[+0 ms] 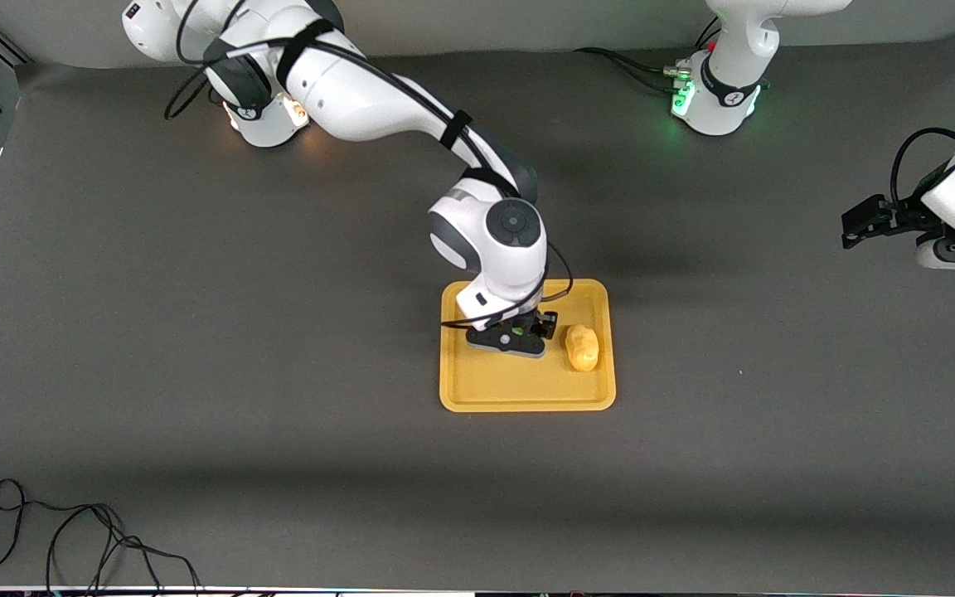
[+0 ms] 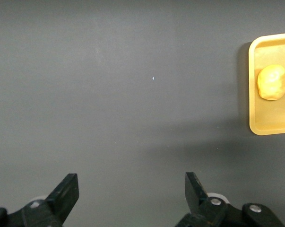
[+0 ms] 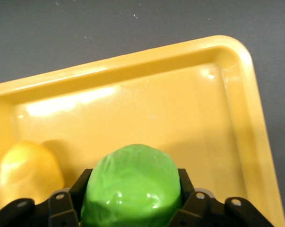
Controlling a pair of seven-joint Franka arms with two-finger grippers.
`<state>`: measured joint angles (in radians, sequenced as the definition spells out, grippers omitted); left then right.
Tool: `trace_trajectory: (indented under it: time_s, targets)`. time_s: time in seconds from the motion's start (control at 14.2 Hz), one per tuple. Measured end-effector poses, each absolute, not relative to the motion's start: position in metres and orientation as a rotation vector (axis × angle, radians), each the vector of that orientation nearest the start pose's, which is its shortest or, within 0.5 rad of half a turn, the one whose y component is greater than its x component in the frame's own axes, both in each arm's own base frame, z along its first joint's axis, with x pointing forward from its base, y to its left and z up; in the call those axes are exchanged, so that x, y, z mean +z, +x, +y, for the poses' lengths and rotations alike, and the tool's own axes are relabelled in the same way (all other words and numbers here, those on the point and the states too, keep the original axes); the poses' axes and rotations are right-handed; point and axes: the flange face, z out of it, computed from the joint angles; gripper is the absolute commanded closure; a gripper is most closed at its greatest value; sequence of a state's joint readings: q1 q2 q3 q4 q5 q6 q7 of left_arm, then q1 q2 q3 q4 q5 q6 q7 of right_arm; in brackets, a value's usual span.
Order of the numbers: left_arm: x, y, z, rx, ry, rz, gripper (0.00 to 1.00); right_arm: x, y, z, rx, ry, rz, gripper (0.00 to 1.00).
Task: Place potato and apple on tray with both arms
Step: 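Lift the green apple with the right gripper and carry it over the tray, then lower the apple onto the tray beside the potato and open the right gripper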
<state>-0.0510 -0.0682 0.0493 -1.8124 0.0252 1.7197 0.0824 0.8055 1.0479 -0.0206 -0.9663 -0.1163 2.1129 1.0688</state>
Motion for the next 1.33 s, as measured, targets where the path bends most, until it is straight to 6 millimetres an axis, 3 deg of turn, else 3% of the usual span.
trace_trajectory:
  time_s: [0.14, 0.35, 0.42, 0.49, 0.7, 0.84, 1.12, 1.33]
  targets:
    - [0.560, 0.540, 0.013, 0.026, -3.118, 0.107, 0.00, 0.211, 0.565, 0.561, -0.251, -3.108, 0.337, 0.43]
    - [0.565, 0.540, 0.033, 0.006, -3.119, 0.061, 0.00, 0.199, 0.566, 0.562, -0.263, -3.096, 0.332, 0.41]
    - [0.566, 0.541, 0.031, 0.003, -3.119, 0.067, 0.00, 0.196, 0.566, 0.562, -0.266, -3.092, 0.330, 0.28]
    - [0.567, 0.541, 0.025, 0.003, -3.118, 0.082, 0.00, 0.192, 0.566, 0.562, -0.266, -3.092, 0.329, 0.23]
    - [0.564, 0.541, 0.009, 0.021, -3.109, 0.136, 0.00, 0.182, 0.566, 0.562, -0.270, -3.087, 0.326, 0.22]
    - [0.561, 0.543, 0.004, 0.030, -3.094, 0.167, 0.00, 0.183, 0.566, 0.562, -0.272, -3.086, 0.326, 0.00]
    - [0.553, 0.549, 0.006, 0.051, -3.094, 0.169, 0.00, 0.186, 0.567, 0.561, -0.270, -3.093, 0.331, 0.00]
    - [0.560, 0.552, 0.004, 0.029, -3.111, 0.168, 0.00, 0.215, 0.570, 0.561, -0.251, -3.119, 0.349, 0.00]
